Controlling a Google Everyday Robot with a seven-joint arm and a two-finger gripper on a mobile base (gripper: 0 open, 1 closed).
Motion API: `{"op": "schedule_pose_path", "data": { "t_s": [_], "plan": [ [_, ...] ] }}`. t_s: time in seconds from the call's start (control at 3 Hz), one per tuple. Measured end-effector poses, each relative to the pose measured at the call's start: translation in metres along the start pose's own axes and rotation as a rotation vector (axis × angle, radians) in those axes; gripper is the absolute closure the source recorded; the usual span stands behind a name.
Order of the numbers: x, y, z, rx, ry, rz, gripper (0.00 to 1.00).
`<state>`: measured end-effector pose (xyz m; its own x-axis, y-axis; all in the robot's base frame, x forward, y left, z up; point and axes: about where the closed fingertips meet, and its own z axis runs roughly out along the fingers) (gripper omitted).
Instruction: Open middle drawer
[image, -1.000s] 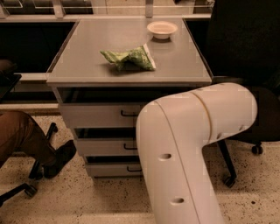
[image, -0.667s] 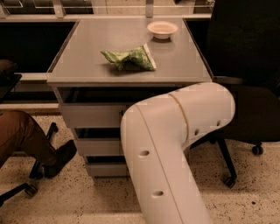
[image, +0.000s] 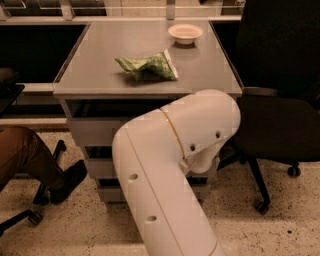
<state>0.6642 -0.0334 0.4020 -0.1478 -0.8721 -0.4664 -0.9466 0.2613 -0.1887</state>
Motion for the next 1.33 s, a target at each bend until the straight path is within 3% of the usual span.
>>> {"op": "schedule_pose_path", "data": {
  "t_s": [0.33,0.67,1.33],
  "plan": [
    [0.011,0.02,-0.024,-0.074,0.026,0.019,0.0],
    [0.037,0.051,-0.053,-0.151,0.027,0.089,0.0],
    [0.036,0.054,-0.048,-0.172,0.024,0.094,0.0]
  ]
}}
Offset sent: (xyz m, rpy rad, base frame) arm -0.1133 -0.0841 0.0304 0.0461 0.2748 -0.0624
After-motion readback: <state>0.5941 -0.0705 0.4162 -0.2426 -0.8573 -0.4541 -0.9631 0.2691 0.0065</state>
